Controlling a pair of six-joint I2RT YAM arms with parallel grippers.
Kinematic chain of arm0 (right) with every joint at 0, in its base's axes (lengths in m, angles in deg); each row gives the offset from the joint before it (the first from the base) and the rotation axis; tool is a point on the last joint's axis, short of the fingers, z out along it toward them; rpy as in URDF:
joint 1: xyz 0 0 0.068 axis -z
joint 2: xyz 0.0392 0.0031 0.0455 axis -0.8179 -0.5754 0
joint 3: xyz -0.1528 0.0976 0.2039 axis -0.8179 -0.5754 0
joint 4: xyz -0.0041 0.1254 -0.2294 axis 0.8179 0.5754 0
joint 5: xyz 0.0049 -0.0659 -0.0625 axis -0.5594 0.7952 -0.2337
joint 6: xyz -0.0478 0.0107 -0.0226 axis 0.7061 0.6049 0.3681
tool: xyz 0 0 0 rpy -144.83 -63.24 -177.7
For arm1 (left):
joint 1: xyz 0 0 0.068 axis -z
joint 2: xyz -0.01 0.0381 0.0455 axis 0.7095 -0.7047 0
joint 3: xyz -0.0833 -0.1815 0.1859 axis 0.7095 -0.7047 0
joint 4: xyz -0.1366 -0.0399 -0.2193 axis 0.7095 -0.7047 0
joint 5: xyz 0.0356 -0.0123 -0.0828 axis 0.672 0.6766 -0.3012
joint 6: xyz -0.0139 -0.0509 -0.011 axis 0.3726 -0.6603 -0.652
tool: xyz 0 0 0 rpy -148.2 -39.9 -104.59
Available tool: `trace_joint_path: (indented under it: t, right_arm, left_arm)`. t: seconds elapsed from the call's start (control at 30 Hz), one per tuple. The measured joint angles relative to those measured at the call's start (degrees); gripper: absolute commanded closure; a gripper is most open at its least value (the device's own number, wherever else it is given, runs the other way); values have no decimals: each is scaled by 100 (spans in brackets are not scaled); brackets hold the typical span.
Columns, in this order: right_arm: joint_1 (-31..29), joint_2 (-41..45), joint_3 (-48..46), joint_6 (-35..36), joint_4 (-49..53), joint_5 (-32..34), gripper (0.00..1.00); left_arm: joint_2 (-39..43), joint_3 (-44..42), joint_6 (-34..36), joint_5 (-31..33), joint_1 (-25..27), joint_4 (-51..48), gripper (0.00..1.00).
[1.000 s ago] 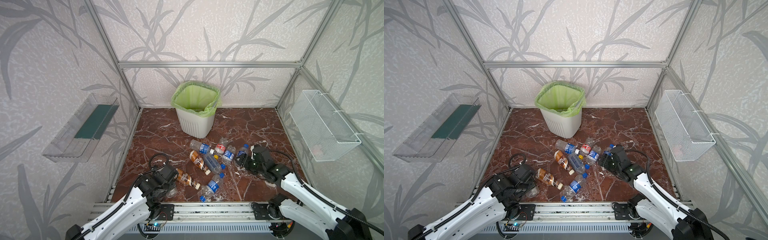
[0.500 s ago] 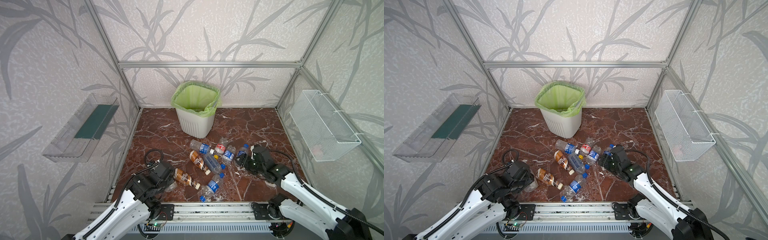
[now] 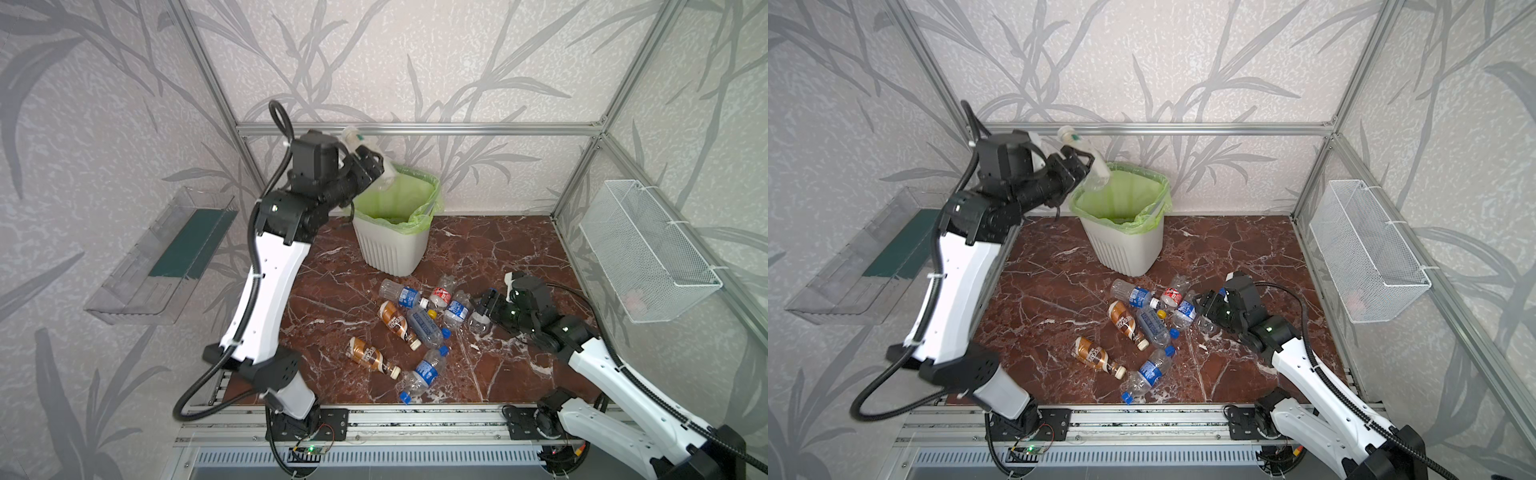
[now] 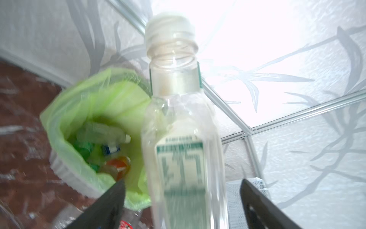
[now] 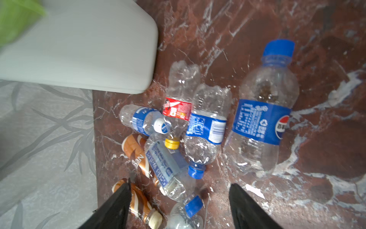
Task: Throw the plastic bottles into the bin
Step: 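Swing the green-labelled bottle over the bin and open the left gripper, then return the left gripper to the pile while the right gripper lowers toward a bottle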
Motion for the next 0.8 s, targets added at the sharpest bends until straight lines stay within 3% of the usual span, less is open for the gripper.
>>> trace_joint_path:
  t: [0.03, 0.1, 0.17, 0.27, 0.33, 0.5, 0.8]
  right_arm:
    - [50, 48, 17, 20, -4, -2, 21]
    - [166, 142, -31, 35, 13, -9, 20]
    - [295, 197, -133, 37, 13, -52, 20]
    - [400, 186, -295, 57, 11, -94, 20]
    - [428, 181, -393, 76, 13, -118, 21]
    - [444, 177, -555, 120, 2, -155, 21]
    - [474, 181, -625, 269, 66, -85, 21]
  left_arm:
    - [-396, 772, 101, 85, -17, -420, 1]
    - [-466, 1110, 269, 299, -42, -1086, 1]
    - [404, -212, 400, 514, -74, -1189, 1]
    - [2503, -3460, 424, 684, -94, -463, 1]
    - [3495, -4662, 385, 756, -109, -457, 2]
    - [4758, -6384, 219, 717, -122, -17, 5]
    - [5219, -8131, 15, 466, -125, 170, 7]
